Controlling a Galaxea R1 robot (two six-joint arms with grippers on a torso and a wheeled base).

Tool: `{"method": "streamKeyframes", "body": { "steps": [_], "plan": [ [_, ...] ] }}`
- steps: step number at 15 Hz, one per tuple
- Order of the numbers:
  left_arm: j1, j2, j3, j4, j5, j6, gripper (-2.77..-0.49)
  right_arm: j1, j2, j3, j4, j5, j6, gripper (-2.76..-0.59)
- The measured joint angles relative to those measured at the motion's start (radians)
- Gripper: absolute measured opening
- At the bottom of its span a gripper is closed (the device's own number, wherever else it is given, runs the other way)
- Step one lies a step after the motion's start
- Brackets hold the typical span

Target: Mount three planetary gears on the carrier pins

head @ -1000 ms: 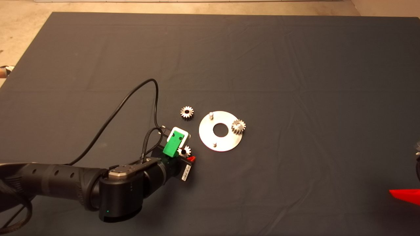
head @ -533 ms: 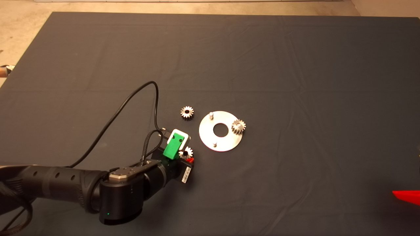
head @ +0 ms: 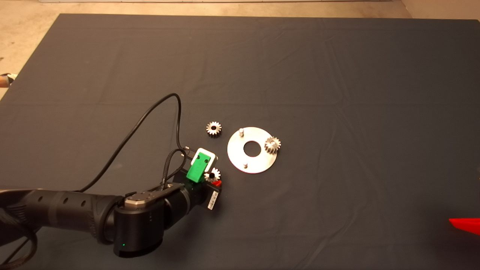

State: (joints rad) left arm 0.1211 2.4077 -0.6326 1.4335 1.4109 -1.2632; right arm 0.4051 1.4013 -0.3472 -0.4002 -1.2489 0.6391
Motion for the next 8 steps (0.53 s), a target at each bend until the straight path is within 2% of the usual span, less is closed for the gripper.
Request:
{"method": "streamKeyframes", "body": {
  "steps": [8],
  "plan": [
    [0.000, 0.000, 0.000, 0.000, 0.001, 0.001, -2.47, 0.005, 0.000, 0.000, 0.000, 0.000, 0.000, -0.62]
  ]
}}
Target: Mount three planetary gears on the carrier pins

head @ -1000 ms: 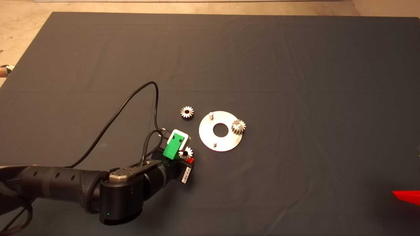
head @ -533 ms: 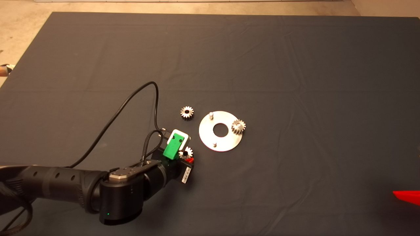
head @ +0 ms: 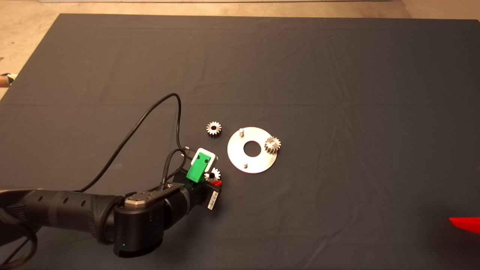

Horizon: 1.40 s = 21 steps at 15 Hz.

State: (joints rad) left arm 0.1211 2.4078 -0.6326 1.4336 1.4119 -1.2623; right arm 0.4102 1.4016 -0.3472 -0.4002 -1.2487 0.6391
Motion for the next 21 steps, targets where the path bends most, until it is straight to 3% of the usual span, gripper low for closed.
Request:
{"method": "streamKeyframes", "body": {
  "steps": [6, 7, 8, 10, 12, 15, 21],
  "plan": [
    [0.000, -0.004, 0.024, -0.004, 0.009, 0.001, -2.60, 0.000, 0.000, 0.000, 0.000, -0.001, 0.000, -0.62],
    [0.000, -0.004, 0.036, -0.004, 0.024, 0.001, -2.60, 0.000, 0.000, 0.000, 0.000, -0.001, 0.000, -0.62],
    [-0.008, -0.003, 0.053, -0.010, 0.051, 0.001, -2.62, 0.000, 0.000, 0.000, 0.000, -0.002, 0.000, -0.62],
    [-0.054, -0.003, 0.101, -0.016, 0.117, 0.001, -2.62, 0.000, 0.000, 0.000, 0.000, -0.004, 0.000, -0.62],
    [-0.099, 0.018, 0.123, -0.019, 0.119, 0.001, -2.62, 0.001, 0.002, 0.000, 0.000, -0.004, 0.000, -0.62],
    [-0.103, 0.067, 0.124, -0.055, 0.119, 0.001, -2.62, 0.000, 0.004, 0.000, 0.000, -0.007, 0.000, -0.62],
    [-0.121, 0.125, 0.122, -0.059, 0.119, -0.004, -2.64, 0.001, 0.008, 0.000, 0.000, -0.006, 0.000, -0.62]
  ]
}}
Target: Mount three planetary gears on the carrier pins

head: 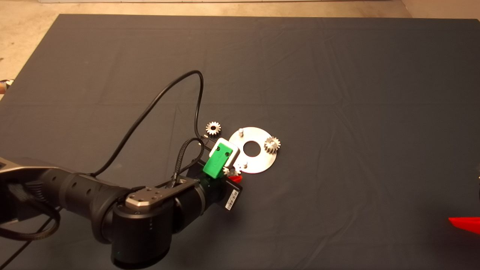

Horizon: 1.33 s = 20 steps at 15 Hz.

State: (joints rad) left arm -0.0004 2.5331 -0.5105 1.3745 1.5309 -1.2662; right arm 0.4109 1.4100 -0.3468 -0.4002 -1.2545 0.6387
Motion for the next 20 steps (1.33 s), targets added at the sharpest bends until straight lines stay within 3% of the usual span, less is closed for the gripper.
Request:
{"method": "streamKeyframes", "body": {
  "steps": [8, 11, 18, 20],
  "plan": [
    [0.000, 0.074, -0.162, -0.001, 0.002, 0.000, -2.66, 0.002, 0.000, 0.000, 0.000, 0.002, 0.000, -0.62],
    [0.000, 0.074, -0.191, 0.002, -0.063, 0.001, -2.66, 0.002, 0.001, 0.000, 0.000, 0.002, 0.000, -0.62],
    [0.000, 0.080, -0.199, 0.005, -0.072, 0.000, -2.66, 0.002, 0.015, 0.000, 0.000, 0.002, 0.000, -0.62],
    [0.000, 0.105, -0.208, 0.005, -0.070, 0.000, -2.66, 0.002, 0.028, -0.002, 0.000, 0.003, 0.001, -0.62]
  ]
}}
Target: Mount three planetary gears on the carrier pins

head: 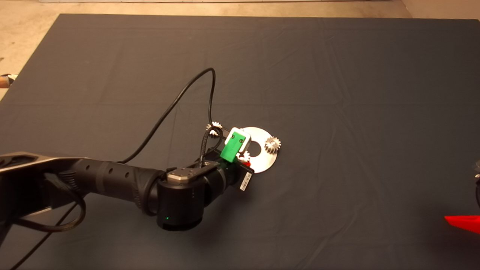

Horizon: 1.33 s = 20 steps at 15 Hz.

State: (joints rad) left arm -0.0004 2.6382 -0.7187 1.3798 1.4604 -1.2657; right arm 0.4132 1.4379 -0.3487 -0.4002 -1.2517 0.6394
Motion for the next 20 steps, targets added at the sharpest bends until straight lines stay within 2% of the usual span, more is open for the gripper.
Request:
{"method": "streamKeyframes", "body": {
  "steps": [2, 8, 11, 20],
  "plan": [
    [0.000, 0.011, 0.000, -0.007, -0.008, 0.000, -2.66, 0.000, 0.000, -0.002, 0.000, 0.001, 0.000, -0.62],
    [0.000, 0.006, 0.000, -0.007, -0.006, 0.000, -2.66, 0.002, 0.000, -0.004, 0.000, -0.001, 0.000, -0.62],
    [0.000, 0.001, 0.000, -0.006, -0.013, 0.000, -2.66, 0.003, 0.000, -0.004, 0.000, 0.000, 0.000, -0.62],
    [0.000, 0.007, 0.000, -0.007, -0.011, 0.000, -2.66, 0.003, 0.009, -0.026, 0.000, 0.003, 0.000, -0.62]
  ]
}}
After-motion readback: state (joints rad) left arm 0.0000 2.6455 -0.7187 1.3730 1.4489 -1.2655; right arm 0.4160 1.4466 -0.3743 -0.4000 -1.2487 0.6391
